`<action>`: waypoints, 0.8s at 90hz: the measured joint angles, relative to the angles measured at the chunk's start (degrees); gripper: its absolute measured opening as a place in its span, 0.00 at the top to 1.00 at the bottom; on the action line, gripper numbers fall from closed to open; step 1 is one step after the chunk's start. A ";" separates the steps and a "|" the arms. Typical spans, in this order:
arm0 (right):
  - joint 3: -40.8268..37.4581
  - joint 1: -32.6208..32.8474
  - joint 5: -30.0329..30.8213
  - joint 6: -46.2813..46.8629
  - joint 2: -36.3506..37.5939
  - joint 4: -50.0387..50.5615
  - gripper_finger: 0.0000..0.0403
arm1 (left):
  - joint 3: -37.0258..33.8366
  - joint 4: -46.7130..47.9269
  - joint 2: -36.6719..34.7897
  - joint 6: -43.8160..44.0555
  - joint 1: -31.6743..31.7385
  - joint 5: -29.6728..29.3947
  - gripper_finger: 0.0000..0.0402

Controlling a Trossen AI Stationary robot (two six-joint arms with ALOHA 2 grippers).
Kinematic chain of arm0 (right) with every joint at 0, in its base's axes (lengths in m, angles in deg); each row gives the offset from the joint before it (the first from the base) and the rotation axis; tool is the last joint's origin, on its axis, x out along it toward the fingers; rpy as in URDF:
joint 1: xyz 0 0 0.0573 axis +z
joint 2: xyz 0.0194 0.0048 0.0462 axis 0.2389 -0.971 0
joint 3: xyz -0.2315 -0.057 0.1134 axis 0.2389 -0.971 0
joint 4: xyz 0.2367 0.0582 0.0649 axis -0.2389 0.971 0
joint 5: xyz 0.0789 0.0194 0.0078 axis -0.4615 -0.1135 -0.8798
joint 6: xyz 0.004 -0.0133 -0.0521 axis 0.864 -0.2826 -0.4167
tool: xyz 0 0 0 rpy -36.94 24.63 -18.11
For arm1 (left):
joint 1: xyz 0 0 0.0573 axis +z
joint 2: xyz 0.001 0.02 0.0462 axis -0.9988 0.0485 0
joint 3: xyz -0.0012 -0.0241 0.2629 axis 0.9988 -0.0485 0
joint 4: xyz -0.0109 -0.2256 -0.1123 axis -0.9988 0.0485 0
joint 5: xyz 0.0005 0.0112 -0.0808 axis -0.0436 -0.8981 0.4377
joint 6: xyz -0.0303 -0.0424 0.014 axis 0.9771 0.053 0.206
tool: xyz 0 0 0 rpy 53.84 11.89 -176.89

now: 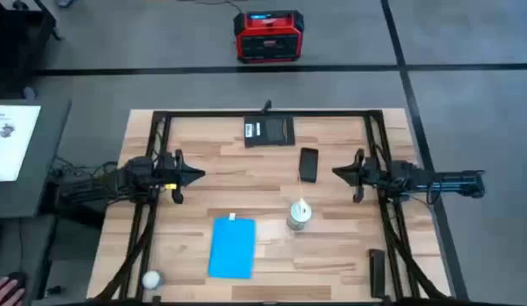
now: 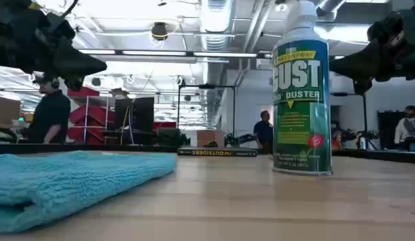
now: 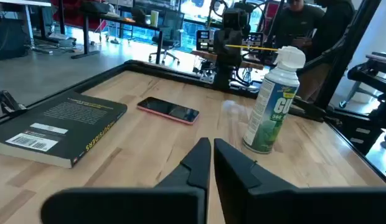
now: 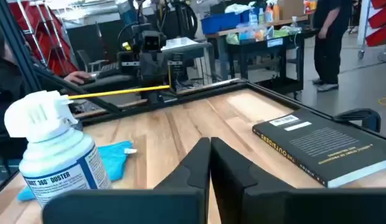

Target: Apply microfiber cloth

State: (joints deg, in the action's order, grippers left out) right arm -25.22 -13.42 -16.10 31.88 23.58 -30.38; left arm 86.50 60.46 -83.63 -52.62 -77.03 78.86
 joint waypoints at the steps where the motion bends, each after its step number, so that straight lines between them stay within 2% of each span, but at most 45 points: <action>1: 0.01 0.00 0.00 0.00 0.00 0.00 1.00 | 0.00 0.01 0.00 0.00 0.00 0.00 1.00; 72: 0.02 -0.17 0.01 1.44 0.00 0.00 1.00 | 0.00 0.24 0.00 -1.04 0.00 -0.06 1.00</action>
State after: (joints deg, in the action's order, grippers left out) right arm -25.20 -13.59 -16.09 33.32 23.58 -30.38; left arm 86.50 60.71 -83.63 -53.66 -77.03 78.80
